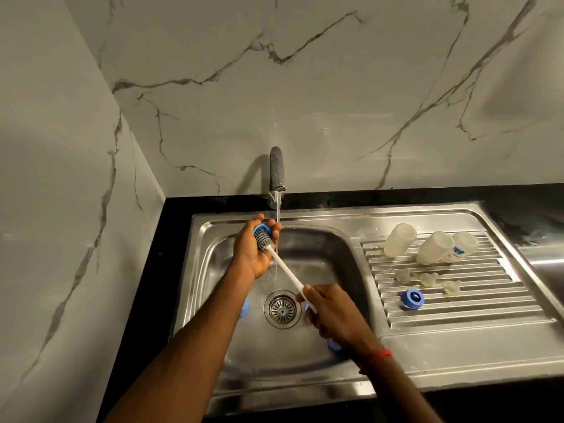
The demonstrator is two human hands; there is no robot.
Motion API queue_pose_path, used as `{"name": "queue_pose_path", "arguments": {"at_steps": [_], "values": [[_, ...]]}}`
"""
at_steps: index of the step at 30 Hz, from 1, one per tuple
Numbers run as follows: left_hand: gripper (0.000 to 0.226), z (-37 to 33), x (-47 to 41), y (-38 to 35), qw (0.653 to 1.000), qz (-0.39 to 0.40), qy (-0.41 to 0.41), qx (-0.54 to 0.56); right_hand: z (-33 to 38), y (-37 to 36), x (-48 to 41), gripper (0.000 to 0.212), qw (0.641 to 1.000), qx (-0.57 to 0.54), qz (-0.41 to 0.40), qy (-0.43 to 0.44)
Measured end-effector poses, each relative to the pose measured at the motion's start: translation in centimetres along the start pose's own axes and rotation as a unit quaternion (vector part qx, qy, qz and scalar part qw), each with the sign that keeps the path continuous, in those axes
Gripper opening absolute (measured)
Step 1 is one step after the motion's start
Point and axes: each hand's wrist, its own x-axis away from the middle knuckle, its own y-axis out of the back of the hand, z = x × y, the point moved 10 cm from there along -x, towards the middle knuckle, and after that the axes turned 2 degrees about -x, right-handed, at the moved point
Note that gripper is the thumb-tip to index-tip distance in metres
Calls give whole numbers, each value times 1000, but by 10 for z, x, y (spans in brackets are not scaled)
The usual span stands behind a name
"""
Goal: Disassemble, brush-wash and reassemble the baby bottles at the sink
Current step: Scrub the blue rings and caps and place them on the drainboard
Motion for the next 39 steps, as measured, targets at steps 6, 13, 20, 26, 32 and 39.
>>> {"name": "queue_pose_path", "arguments": {"at_steps": [6, 13, 20, 26, 32, 39], "values": [[16, 7, -11, 30, 996, -64, 8, -59, 40, 45, 23, 14, 832, 438, -249, 230], [18, 24, -12, 2, 999, 13, 34, -31, 56, 57, 28, 29, 748, 511, -327, 269], [20, 17, -17, -21, 999, 33, 34, -21, 52, 50, 30, 42, 733, 525, -314, 298], [20, 14, -25, -15, 992, 3, 8, -123, 41, 48, 15, 36, 776, 523, -275, 223], [23, 5, -24, -4, 985, -11, -12, -169, 41, 25, 8, 24, 856, 449, -109, 232], [23, -10, -25, -33, 987, 21, -27, -160, 45, 55, -2, 26, 920, 304, -152, 193]]}}
